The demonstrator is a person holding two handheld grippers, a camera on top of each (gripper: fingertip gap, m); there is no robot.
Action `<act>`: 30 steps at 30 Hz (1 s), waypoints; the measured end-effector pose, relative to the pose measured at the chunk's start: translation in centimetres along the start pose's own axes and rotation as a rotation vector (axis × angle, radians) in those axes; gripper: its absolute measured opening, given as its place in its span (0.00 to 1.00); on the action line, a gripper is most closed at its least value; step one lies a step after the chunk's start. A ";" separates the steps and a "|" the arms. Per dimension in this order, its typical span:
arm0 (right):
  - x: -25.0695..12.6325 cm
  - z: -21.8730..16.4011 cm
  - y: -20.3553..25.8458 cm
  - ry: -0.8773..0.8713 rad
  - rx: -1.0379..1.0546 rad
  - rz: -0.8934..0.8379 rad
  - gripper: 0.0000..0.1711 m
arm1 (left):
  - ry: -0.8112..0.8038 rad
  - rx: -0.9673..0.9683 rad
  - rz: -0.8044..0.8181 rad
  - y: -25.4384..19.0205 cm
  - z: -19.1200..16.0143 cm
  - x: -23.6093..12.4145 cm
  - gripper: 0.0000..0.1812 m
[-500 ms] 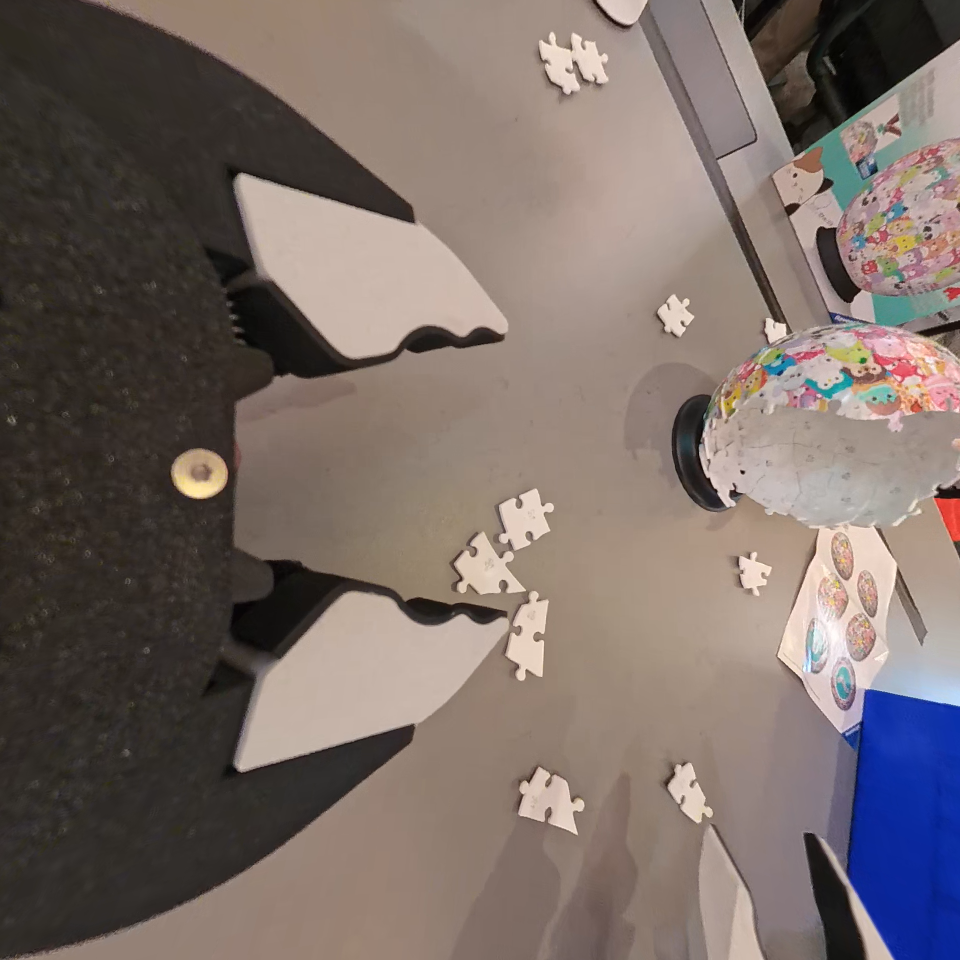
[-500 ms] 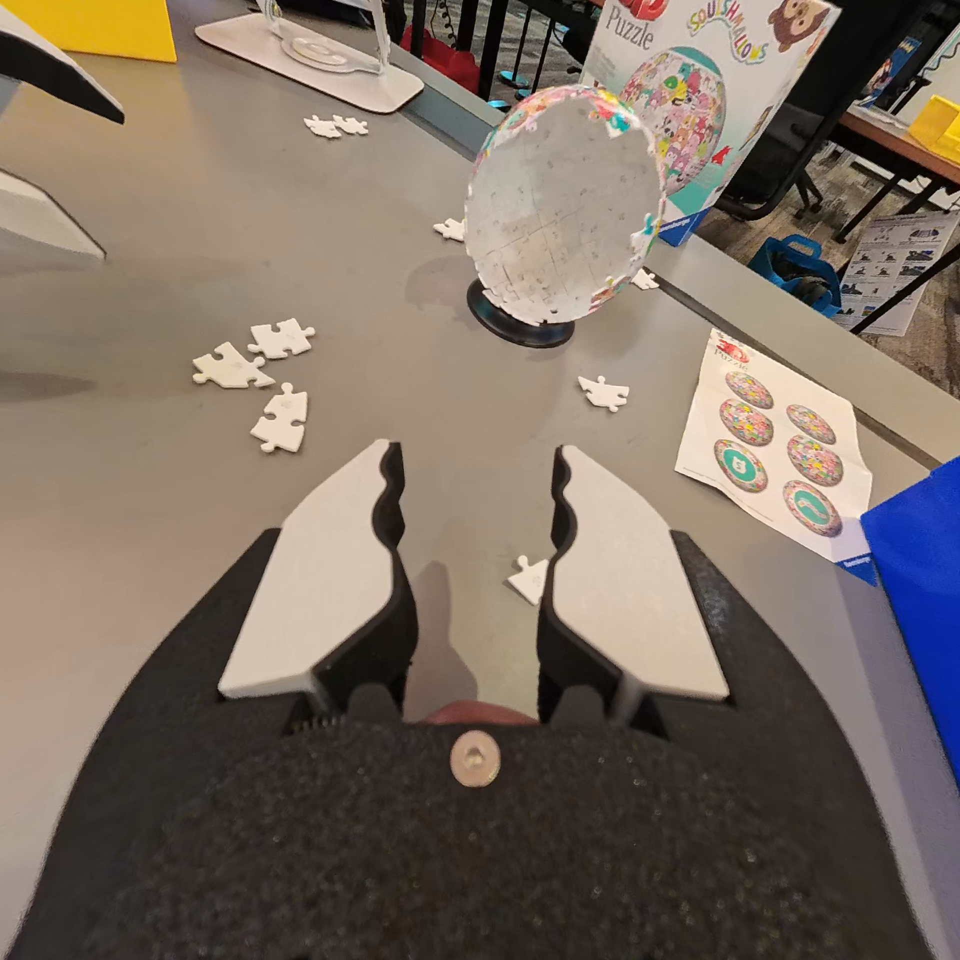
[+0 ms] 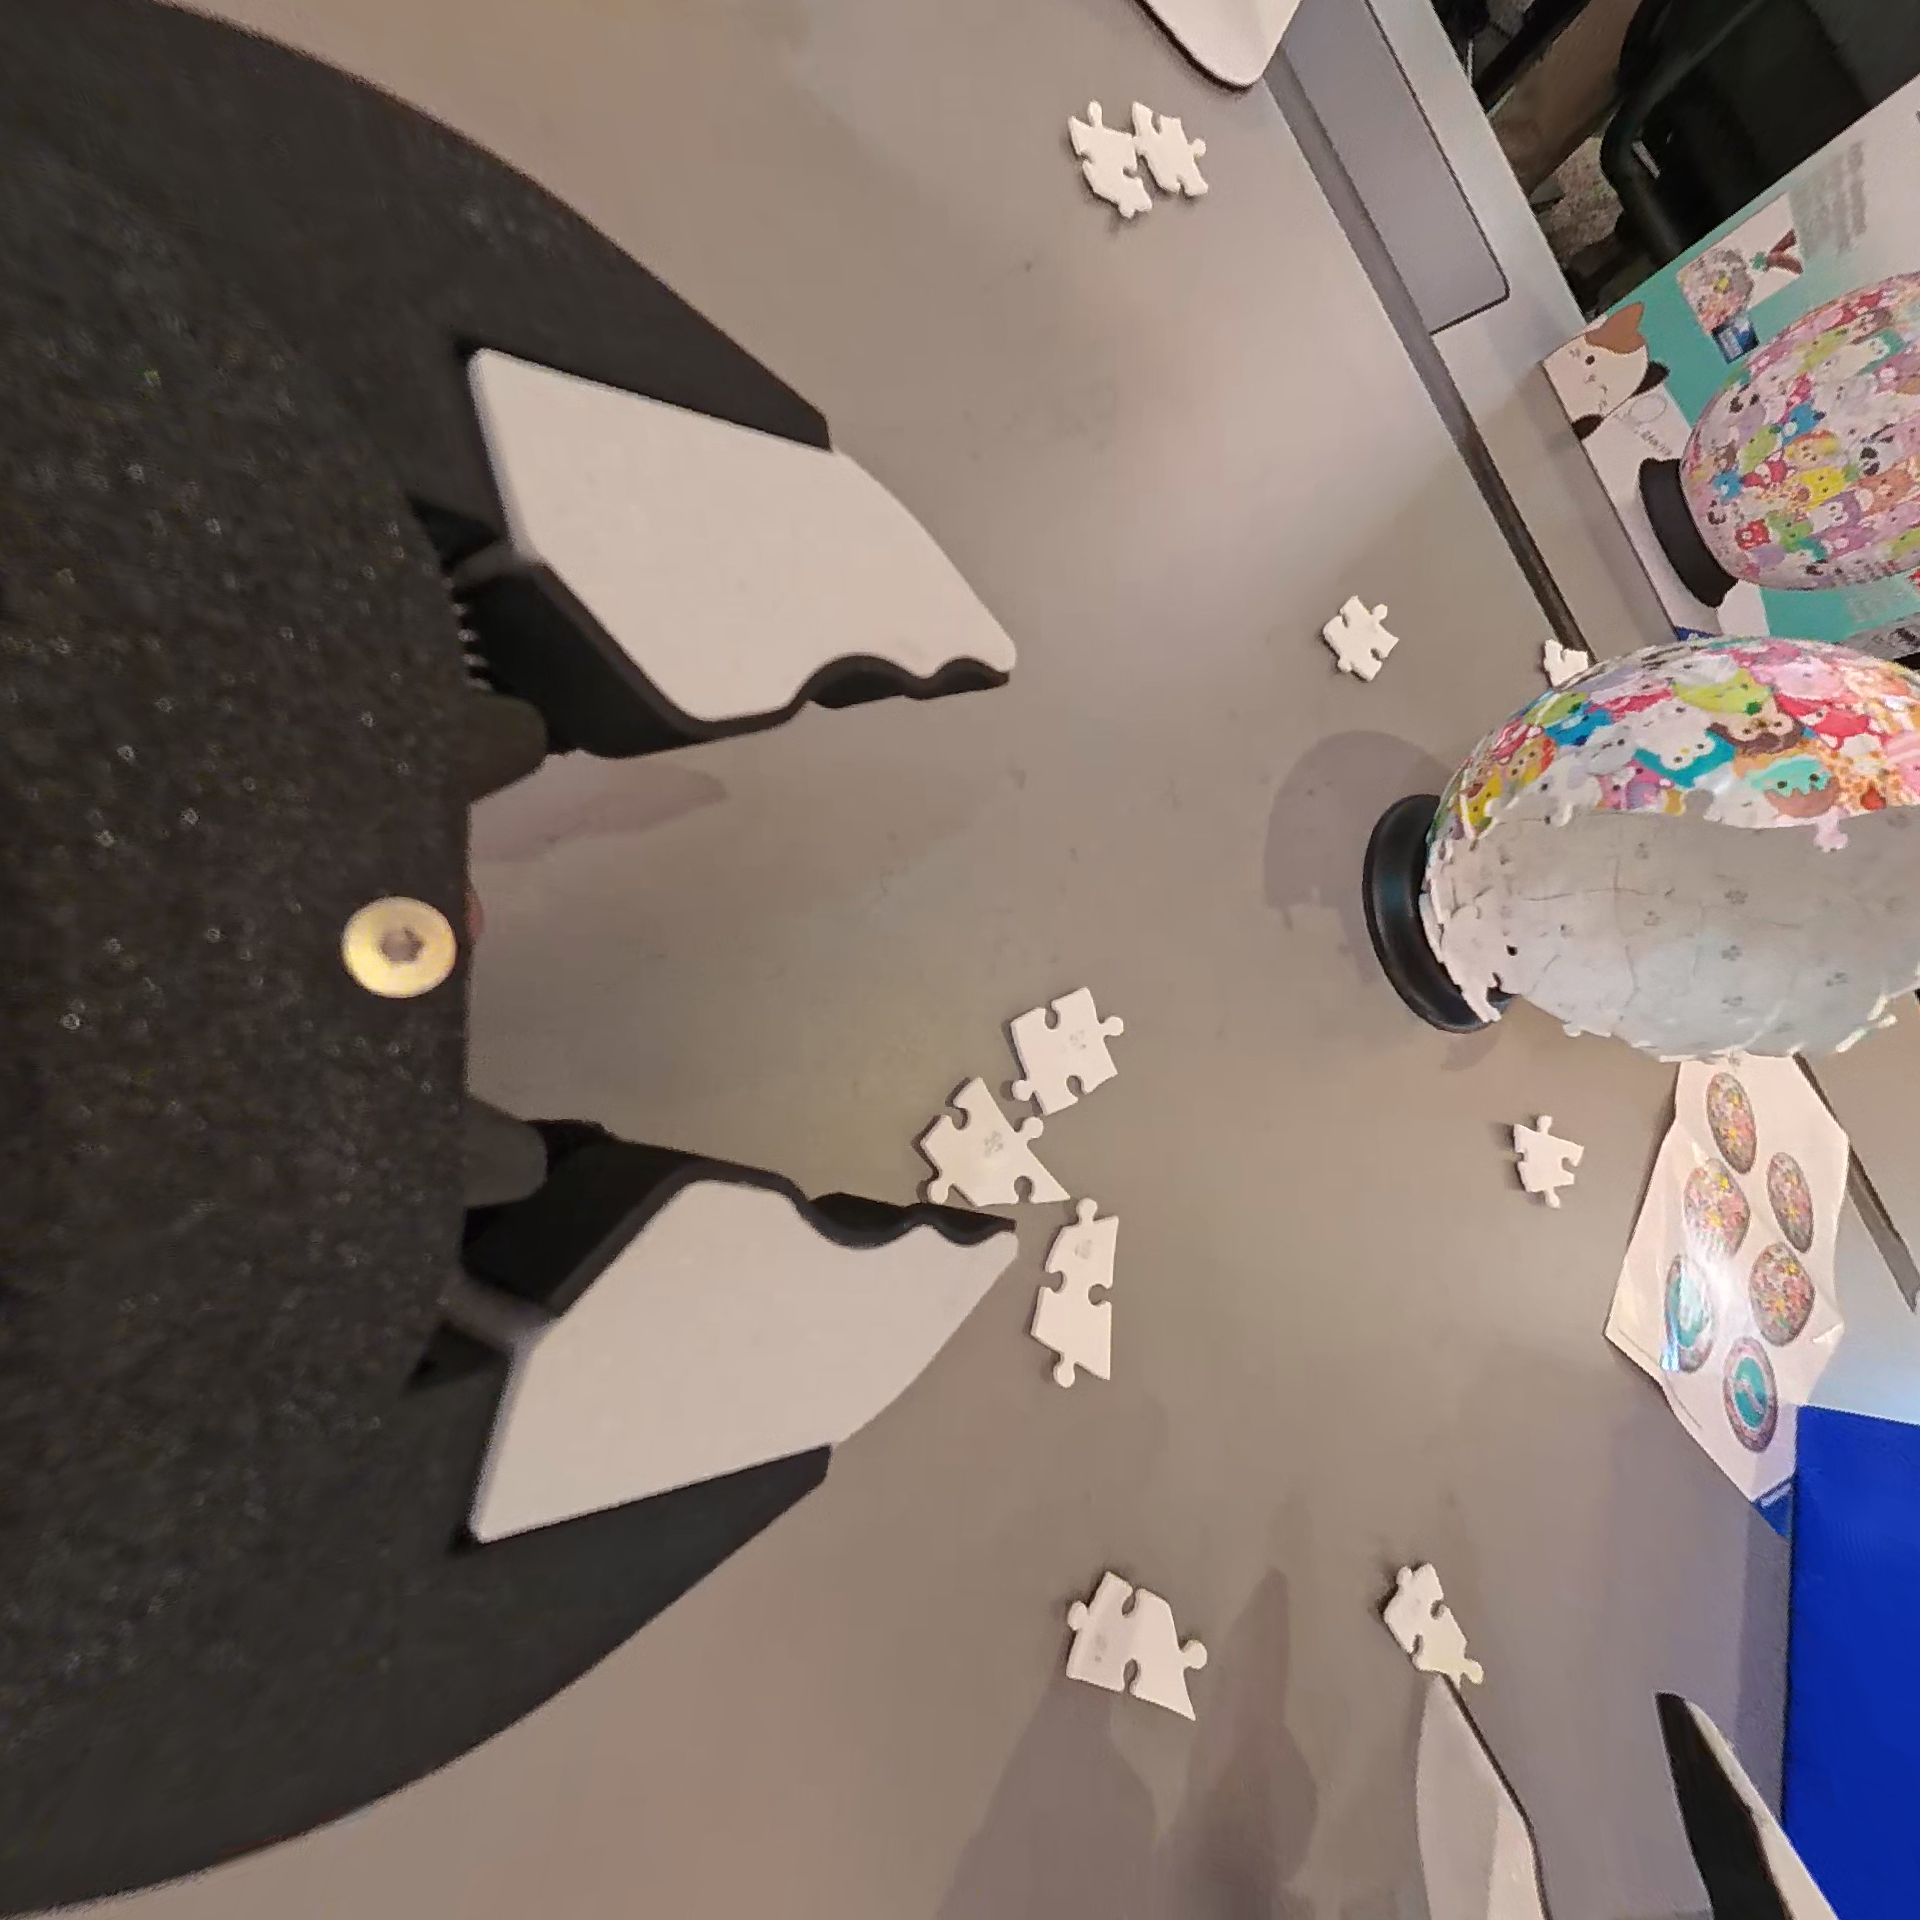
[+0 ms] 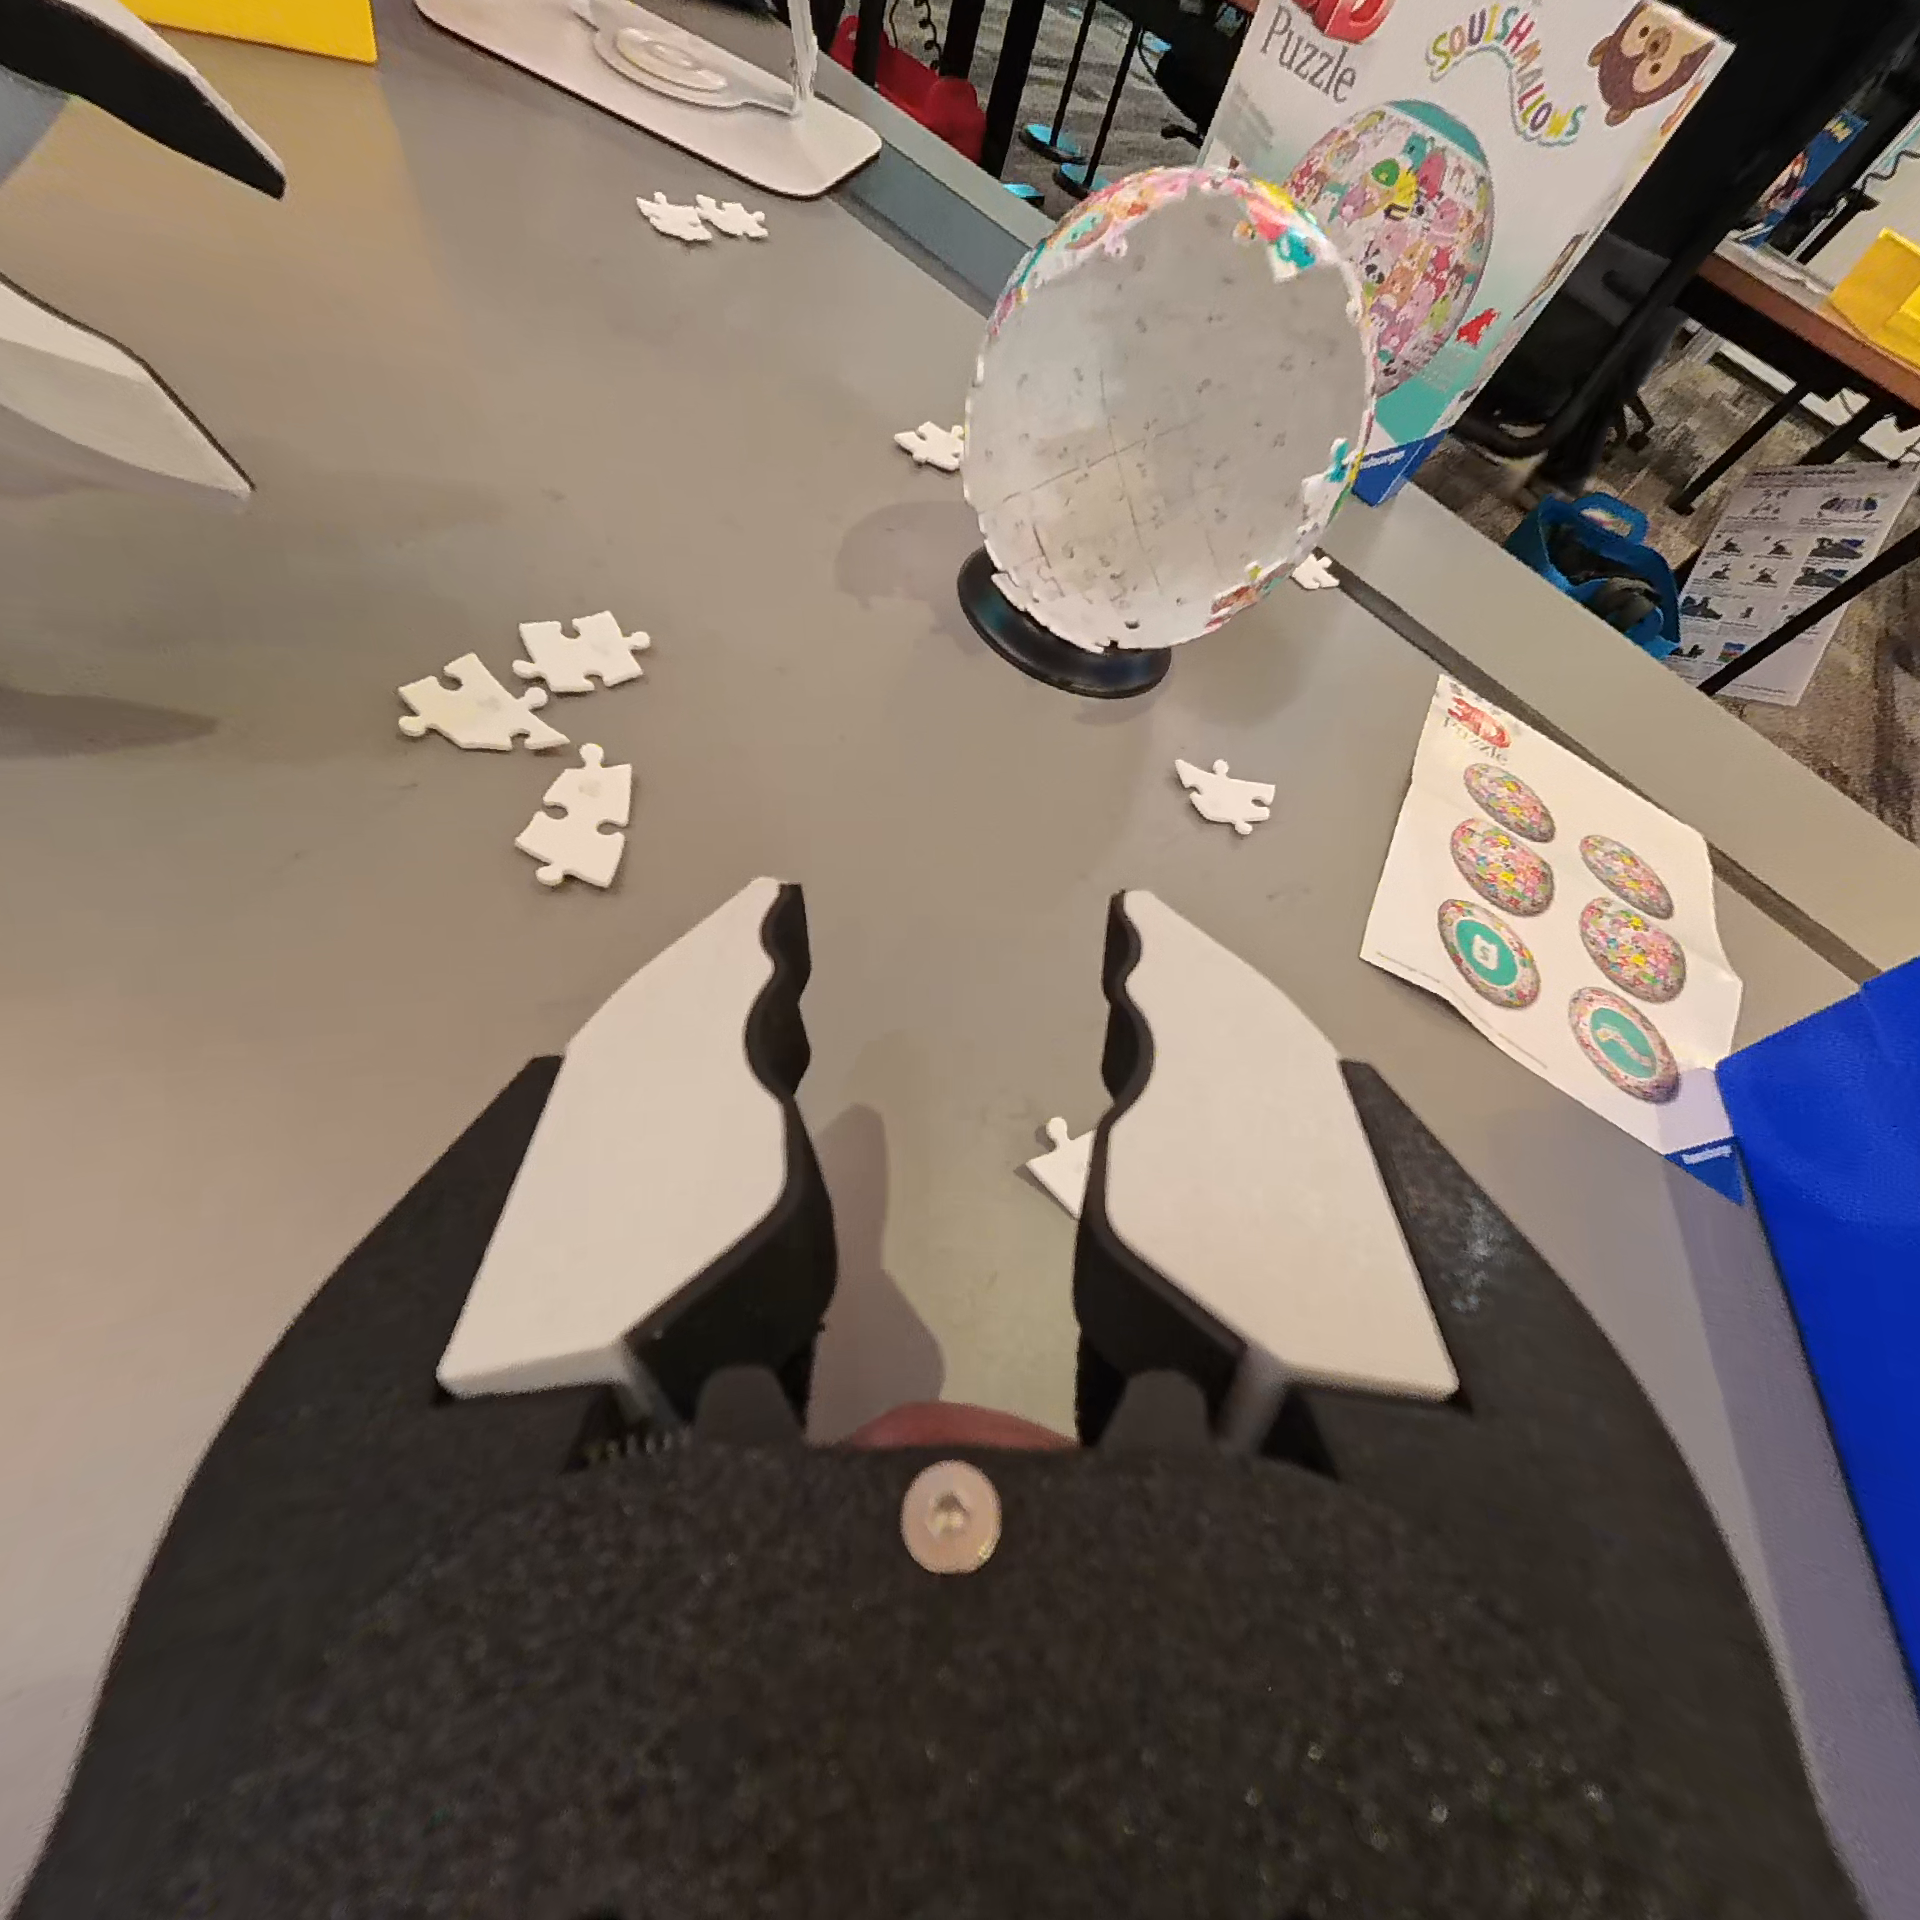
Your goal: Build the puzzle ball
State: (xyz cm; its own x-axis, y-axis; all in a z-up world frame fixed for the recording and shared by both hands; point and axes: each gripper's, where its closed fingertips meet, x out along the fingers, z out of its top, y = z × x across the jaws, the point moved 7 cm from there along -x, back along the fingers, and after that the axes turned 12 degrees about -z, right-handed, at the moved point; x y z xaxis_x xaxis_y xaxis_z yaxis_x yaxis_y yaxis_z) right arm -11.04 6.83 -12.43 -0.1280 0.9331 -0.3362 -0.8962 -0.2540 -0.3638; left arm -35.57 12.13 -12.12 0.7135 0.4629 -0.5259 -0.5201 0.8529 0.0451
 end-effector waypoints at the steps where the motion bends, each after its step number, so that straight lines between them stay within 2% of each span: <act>1: 0.0 0.0 0.0 0.000 -0.002 0.001 0.32 | -0.001 0.000 -0.001 0.0 0.0 0.0 0.51; 25: 0.3 -0.1 1.3 0.012 -0.084 0.030 0.32 | 0.038 0.028 0.003 -0.3 -0.2 0.5 0.51; 28: -0.1 0.4 2.7 -0.003 -0.117 0.102 0.33 | 0.058 0.000 0.002 -0.3 -0.5 0.6 0.50; 30: -1.0 1.1 5.4 -0.019 -0.184 0.234 0.28 | 0.066 -0.023 -0.008 -0.3 -0.5 0.6 0.50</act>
State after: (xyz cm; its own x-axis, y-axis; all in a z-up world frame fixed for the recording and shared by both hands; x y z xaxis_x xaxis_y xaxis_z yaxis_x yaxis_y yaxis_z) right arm -16.20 4.84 -13.07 -0.3315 0.8480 -0.4135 -0.7496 -0.5028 -0.4304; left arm -35.21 12.04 -12.92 0.6859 0.4384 -0.5808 -0.5255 0.8505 0.0215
